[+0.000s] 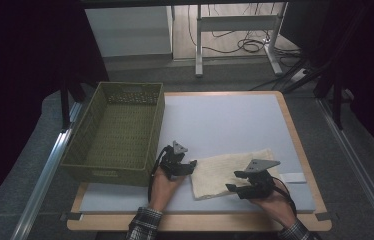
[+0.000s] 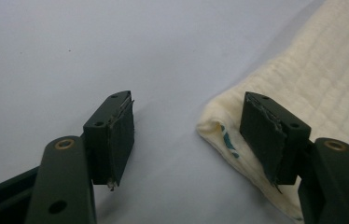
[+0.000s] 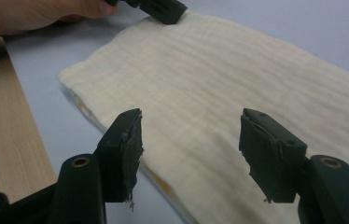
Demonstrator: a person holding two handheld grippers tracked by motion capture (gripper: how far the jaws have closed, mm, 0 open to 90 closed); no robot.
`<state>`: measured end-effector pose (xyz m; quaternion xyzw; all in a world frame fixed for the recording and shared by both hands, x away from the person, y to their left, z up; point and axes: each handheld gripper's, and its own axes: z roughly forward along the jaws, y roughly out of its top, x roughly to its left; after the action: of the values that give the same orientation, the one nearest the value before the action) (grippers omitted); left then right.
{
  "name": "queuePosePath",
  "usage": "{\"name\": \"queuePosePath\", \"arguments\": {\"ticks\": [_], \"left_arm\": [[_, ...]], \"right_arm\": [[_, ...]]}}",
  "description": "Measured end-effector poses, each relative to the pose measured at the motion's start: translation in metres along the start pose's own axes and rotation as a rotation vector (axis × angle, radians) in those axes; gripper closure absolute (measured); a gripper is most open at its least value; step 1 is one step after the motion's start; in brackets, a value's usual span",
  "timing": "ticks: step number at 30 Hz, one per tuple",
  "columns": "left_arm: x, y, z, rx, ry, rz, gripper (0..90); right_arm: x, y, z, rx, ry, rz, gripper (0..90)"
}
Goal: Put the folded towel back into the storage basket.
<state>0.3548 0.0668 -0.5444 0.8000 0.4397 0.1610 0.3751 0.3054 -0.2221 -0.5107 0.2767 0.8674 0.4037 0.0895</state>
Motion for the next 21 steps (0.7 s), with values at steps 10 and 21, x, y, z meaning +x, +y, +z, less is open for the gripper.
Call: {"name": "queuePosePath", "arguments": {"ticks": [10,21], "left_arm": [[0.0,0.0,0.0,-0.001,-0.001,-0.001,35.1],[0.0,0.0,0.0,-0.001,-0.002,-0.001,35.2]], "right_arm": [[0.021,0.011,0.018,-0.002,0.055,-0.051,43.2],[0.056,0.028,0.051,0.036,0.163,-0.121,53.4]]}}
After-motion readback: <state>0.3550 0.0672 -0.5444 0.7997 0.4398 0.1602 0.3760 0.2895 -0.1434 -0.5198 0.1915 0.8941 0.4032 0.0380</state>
